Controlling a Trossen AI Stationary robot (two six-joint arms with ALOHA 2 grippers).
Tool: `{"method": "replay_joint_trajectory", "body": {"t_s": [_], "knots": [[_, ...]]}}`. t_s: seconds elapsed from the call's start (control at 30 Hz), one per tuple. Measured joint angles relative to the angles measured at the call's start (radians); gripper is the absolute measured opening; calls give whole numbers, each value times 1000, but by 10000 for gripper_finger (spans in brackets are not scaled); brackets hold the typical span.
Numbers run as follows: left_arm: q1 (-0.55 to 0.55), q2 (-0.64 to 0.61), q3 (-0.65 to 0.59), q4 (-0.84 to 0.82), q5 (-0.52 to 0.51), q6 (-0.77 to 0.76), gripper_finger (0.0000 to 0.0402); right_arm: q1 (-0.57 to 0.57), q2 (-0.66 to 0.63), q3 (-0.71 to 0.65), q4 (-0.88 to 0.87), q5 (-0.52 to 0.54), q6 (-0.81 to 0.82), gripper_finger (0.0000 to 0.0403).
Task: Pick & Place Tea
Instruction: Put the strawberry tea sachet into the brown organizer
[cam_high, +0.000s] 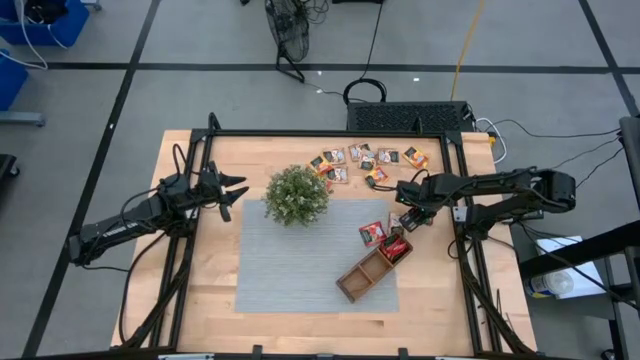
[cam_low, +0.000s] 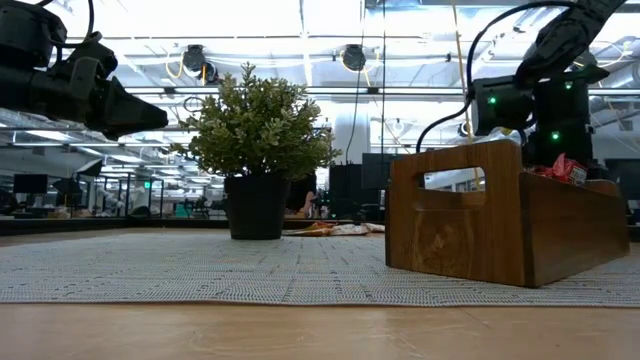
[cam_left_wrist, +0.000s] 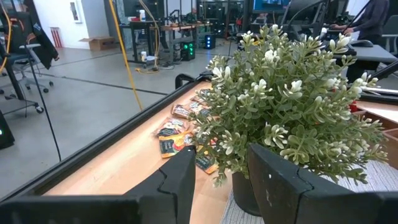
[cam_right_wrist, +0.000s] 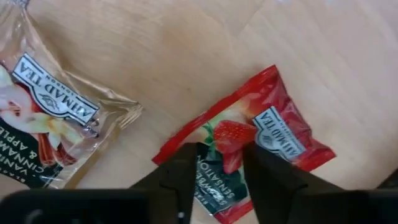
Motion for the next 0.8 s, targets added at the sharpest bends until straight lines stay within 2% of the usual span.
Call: {"method": "replay_joint_trajectory", "body": {"t_s": [0.27, 0.33, 0.43, 0.6, 0.7, 0.8], "knots": [[0, 0, 0, 0, 0, 0, 147, 2, 0, -1, 126, 9, -125, 15], [0, 0, 0, 0, 0, 0, 147, 4, -9, -1, 172, 14, -155, 5], [0, 0, 0, 0, 0, 0, 147, 8, -39, -5, 213, 22, -165, 14], [0, 0, 0, 0, 0, 0, 148, 6, -125, -5, 191, 111, -139, 20], [0, 0, 0, 0, 0, 0, 147, 6, -171, -4, 157, 78, -154, 35], [0, 0, 0, 0, 0, 0, 147, 2, -195, -3, 105, 38, -125, 78]]}}
